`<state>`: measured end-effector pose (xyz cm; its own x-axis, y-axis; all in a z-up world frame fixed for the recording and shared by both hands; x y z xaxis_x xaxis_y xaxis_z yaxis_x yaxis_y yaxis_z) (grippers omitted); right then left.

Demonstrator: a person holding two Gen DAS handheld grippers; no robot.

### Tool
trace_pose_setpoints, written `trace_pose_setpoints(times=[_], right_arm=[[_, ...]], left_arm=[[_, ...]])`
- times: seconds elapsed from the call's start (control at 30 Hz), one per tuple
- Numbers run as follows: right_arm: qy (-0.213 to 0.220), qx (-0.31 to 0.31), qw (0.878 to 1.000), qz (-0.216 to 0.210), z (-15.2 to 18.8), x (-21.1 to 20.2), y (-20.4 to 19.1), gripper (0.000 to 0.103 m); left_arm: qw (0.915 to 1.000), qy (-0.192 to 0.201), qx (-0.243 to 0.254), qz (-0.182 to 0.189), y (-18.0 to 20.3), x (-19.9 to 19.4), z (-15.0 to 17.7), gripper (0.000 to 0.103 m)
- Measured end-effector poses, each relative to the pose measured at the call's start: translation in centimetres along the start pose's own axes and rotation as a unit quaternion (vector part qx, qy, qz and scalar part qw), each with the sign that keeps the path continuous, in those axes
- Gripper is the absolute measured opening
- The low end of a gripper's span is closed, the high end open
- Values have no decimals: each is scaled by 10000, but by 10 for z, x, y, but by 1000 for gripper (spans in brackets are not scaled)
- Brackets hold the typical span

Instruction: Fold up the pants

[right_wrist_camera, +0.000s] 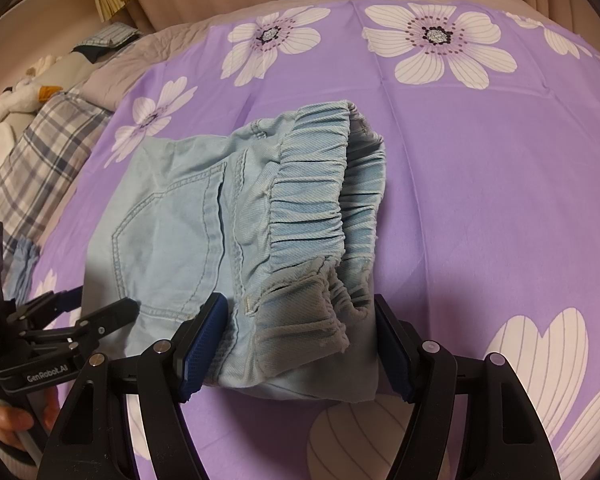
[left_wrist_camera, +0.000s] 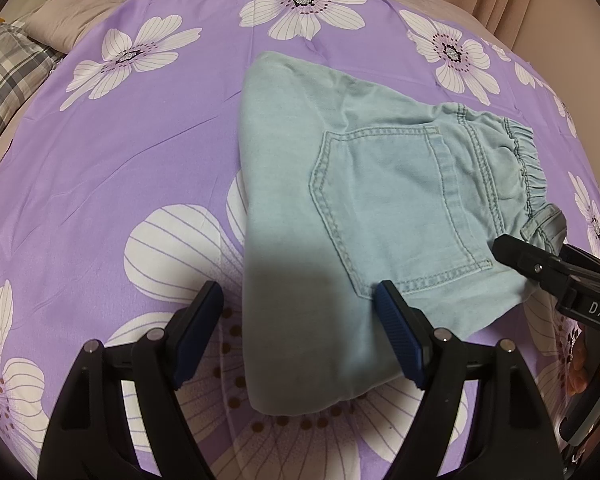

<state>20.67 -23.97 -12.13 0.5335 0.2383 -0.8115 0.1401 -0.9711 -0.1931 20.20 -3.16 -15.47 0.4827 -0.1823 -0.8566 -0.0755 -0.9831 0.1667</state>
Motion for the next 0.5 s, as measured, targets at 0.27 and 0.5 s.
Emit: trace_pose_setpoints(times=[0.27,0.5], right_arm=[[-4,-5,10000,-1,0,0,1,71],[-3,-1,10000,-4,0,0,1,71]], left_arm=[[10000,-6,19,-11,-1,-1,2,79],[10000,-13,30,-20,0,-2,2,79]])
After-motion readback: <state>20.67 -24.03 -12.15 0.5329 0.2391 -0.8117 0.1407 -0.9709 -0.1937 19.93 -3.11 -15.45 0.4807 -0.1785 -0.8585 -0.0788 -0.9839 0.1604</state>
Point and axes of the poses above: each gripper's, at about its wrist camera, not at the fingertips, and x roughly the way its jaws point, y to its right, z to its underside, the point moved 6 cm from there along x, roughly the way its jaws point, and after that the axes turned 8 degrees about -x, right-handed, at the moved point
